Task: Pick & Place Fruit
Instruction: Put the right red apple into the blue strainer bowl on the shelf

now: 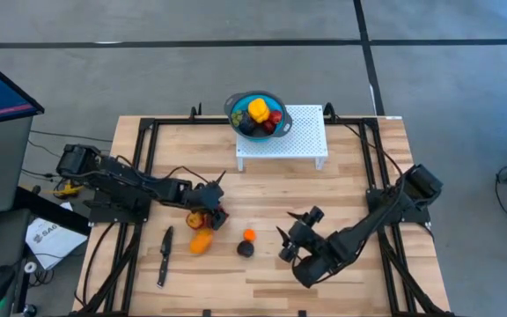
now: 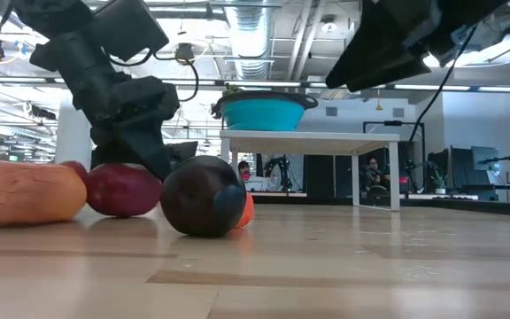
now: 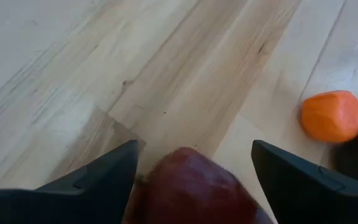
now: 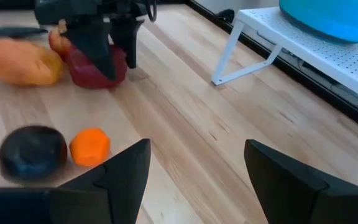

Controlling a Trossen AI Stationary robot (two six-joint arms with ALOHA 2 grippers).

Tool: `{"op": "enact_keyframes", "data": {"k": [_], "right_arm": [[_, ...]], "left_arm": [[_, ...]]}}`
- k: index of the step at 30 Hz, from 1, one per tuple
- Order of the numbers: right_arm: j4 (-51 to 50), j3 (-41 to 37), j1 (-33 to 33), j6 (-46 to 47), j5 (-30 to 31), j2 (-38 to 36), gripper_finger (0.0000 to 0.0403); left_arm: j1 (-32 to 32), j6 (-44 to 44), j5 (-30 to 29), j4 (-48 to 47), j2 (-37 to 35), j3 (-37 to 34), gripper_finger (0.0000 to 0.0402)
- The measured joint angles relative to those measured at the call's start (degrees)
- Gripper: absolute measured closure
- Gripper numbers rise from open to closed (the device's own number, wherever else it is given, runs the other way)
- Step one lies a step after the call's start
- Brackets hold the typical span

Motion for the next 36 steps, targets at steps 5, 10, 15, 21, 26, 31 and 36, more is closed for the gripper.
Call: {"op": "enact_keyframes", "data": {"k": [5,10,15,21,26,31,36], "right_arm": [[0.16,0.04,-0.74,-0.59,0.22,-0.01,0.0148],[0.37,0.04,-1.10,-0.76,0.20,-0.01,0.0148],[0.85,0.04,-0.94,-0.93,0.22,-0.01,0.0148],[0.85,0.04,-0.61,-1.11,0.64,-0.01,0.0148],[0.98,0.04,-0.04,-1.11,2.78,-0.01,0.0148],[1.09,-0.03,0.49,-1.09,3.84,-0.01,0.0148],[2.18,-1.98,0.67,-0.28,4.57,-0.08,0.0148]], "left_arm": [[0.00,0.03,0.00,-0.15,0.00,0.00,0.0102],[0.38,0.12,0.00,-1.06,-1.77,0.00,0.0103],[1.54,0.05,-0.02,-4.20,-6.27,0.00,0.0103],[1.25,-7.16,3.28,-12.59,-12.31,0.02,0.0103],[-0.74,-12.63,5.22,-14.81,-13.00,0.02,0.0103],[-1.55,-15.40,5.22,-14.28,-11.04,0.02,0.0103],[-1.40,-16.61,4.83,-11.36,-6.88,0.12,0.0103]]}}
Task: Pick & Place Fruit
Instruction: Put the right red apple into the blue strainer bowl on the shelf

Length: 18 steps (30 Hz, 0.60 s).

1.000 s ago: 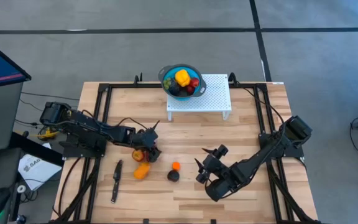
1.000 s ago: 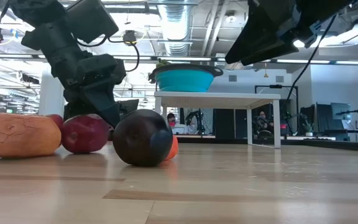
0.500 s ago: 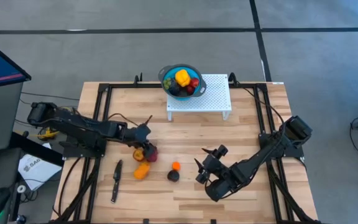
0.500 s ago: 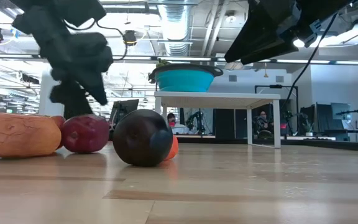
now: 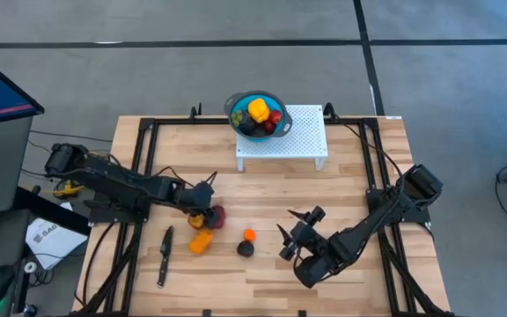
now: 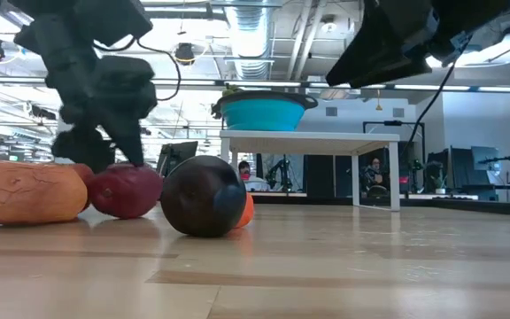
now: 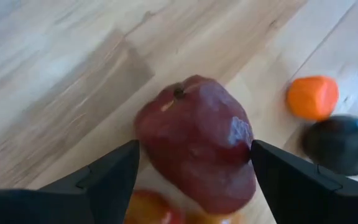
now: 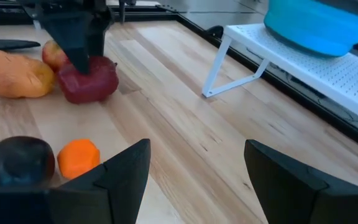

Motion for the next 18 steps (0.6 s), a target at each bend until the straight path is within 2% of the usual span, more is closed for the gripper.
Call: {"op": "enact_keyframes", "data": {"k": [5,10,18], "right_arm": [[5.99,-3.76,0.00,0.26,0.06,0.00,0.0148],[10.83,-6.15,0.33,0.26,-0.03,0.00,0.0148],[12.66,-7.17,0.59,0.39,-0.11,0.00,0.0148]], "left_arm": [[0.00,0.19,-0.15,6.75,3.72,0.07,0.0103],[0.00,2.10,-0.20,8.81,5.81,0.12,0.0103],[0.00,7.99,-0.63,17.52,9.41,0.02,0.0109]]}}
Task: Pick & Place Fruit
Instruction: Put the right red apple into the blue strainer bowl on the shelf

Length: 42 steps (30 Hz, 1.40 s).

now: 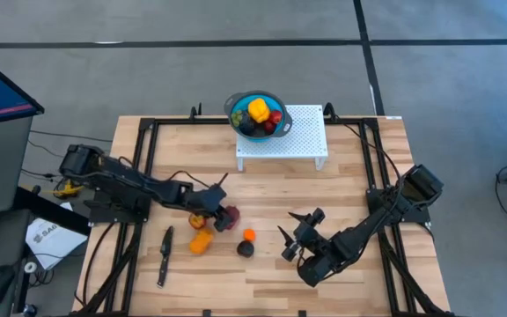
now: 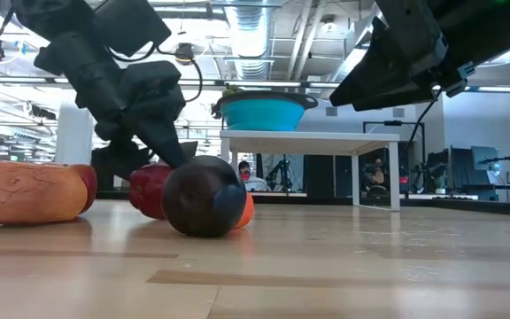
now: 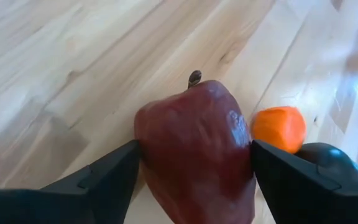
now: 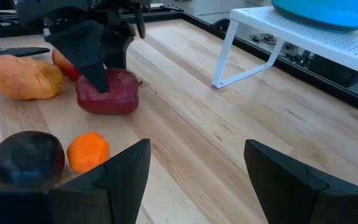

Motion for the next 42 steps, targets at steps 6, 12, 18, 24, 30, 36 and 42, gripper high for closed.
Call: {"op": "enact_keyframes", "data": {"k": [6,12,18,24,30,36,42], "right_arm": [[0.05,0.00,-0.07,-0.09,0.00,0.00,0.0148],[1.13,0.04,-2.13,-1.05,-1.26,0.00,0.0148],[2.78,0.09,-5.17,-4.58,-2.96,0.96,0.0148],[8.92,0.05,-5.78,-9.28,-0.25,4.63,0.0147],[26.25,0.04,-7.77,-24.66,-6.56,5.90,0.0136],[44.29,0.04,-11.69,-43.09,-16.57,5.90,0.0085],[60.36,0.07,-13.59,-56.72,-18.36,5.90,0.0039]], "left_arm": [[0.00,8.29,-0.08,3.93,2.06,-0.03,0.0141],[-0.06,21.25,-3.64,5.84,-1.48,-0.43,0.0158],[-2.54,37.12,-7.57,7.77,-7.91,-0.30,0.0153],[-8.11,52.70,-8.02,11.65,-13.43,-0.26,0.0154],[-13.48,64.16,-10.83,18.51,-14.48,-0.21,0.0152],[-14.75,65.69,-16.28,24.91,-14.46,-0.21,0.0150],[-14.64,65.37,-22.24,28.52,-14.46,-0.21,0.0149]]}}
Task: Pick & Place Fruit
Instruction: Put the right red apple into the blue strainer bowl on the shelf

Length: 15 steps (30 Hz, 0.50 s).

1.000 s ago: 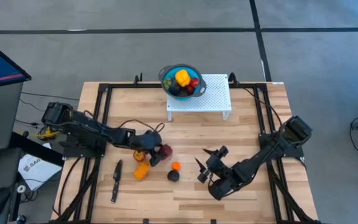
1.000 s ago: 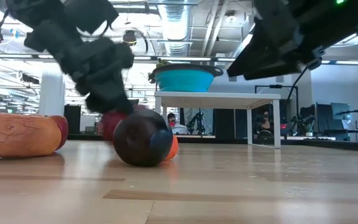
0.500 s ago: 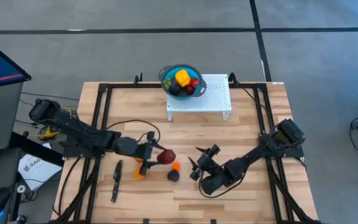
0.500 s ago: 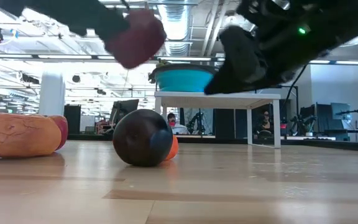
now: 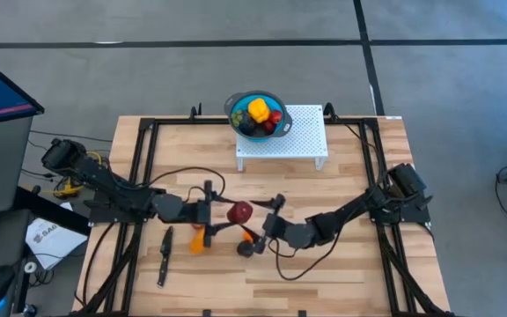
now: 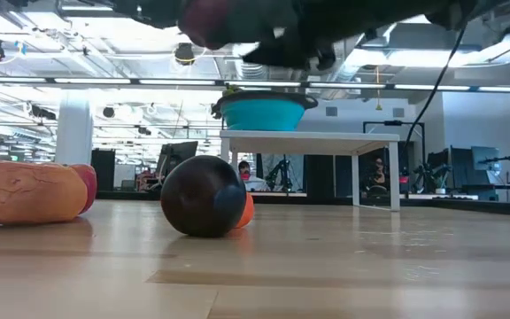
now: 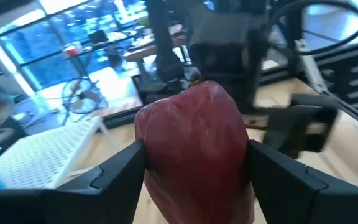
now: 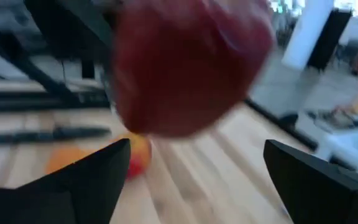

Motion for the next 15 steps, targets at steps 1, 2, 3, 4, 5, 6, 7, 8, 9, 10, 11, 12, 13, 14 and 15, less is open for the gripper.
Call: {"op": "enact_keyframes", "data": {"k": [1,2,3,4,5,6,7,8,9,10,11,12,13,14,15], "right_arm": [[1.72,0.00,-0.02,-1.12,-0.52,0.00,0.0036],[2.95,0.00,-0.02,-1.91,-1.50,0.00,0.0034],[3.98,0.00,-0.04,-2.44,-2.74,0.00,0.0033],[4.93,0.00,-0.13,-2.82,-3.77,0.02,0.0033],[5.77,0.01,-0.29,-2.87,-5.00,0.01,0.0034],[6.15,0.02,-0.45,-2.54,-5.98,0.02,0.0036],[6.50,0.02,-0.68,-2.25,-6.69,0.02,0.0039],[6.97,0.02,-0.95,-1.91,-7.56,0.04,0.0042],[7.38,0.02,-1.25,-1.61,-8.41,0.04,0.0045],[7.59,0.02,-1.64,-1.29,-9.39,0.04,0.0049],[7.57,0.02,-2.03,-1.05,-10.53,0.04,0.0053],[7.57,0.02,-2.44,-1.06,-11.71,0.04,0.0057],[7.80,0.02,-2.80,-1.07,-12.51,0.04,0.0062],[8.23,0.02,-3.12,-1.07,-13.16,0.04,0.0067],[8.44,0.02,-3.45,-0.94,-13.83,0.04,0.0072]], "left_arm": [[0.00,-0.02,-0.78,0.41,0.00,0.01,0.0149],[0.00,-0.02,-1.28,0.63,0.00,0.02,0.0149],[0.00,-0.02,-1.49,0.76,0.00,0.02,0.0149],[0.00,-0.04,-1.66,0.80,0.00,0.02,0.0149],[0.00,-0.07,-1.75,0.84,0.00,0.02,0.0149],[0.00,-0.11,-1.69,0.88,0.00,0.02,0.0149],[0.00,-0.15,-1.71,0.91,0.00,0.02,0.0149],[0.00,-0.15,-1.71,0.93,0.00,0.02,0.0149],[-0.02,-0.15,-1.69,0.94,-0.01,0.02,0.0149],[-0.02,-0.17,-1.69,0.98,0.00,0.02,0.0149],[0.00,-0.17,-1.69,1.08,0.00,0.02,0.0149],[0.00,-0.17,-1.69,1.18,0.00,0.02,0.0149],[0.00,-0.17,-1.69,1.28,0.00,0.02,0.0149],[0.00,-0.17,-1.69,1.30,0.00,0.04,0.0148],[0.00,-0.21,-1.69,1.32,0.00,0.04,0.0148]]}}
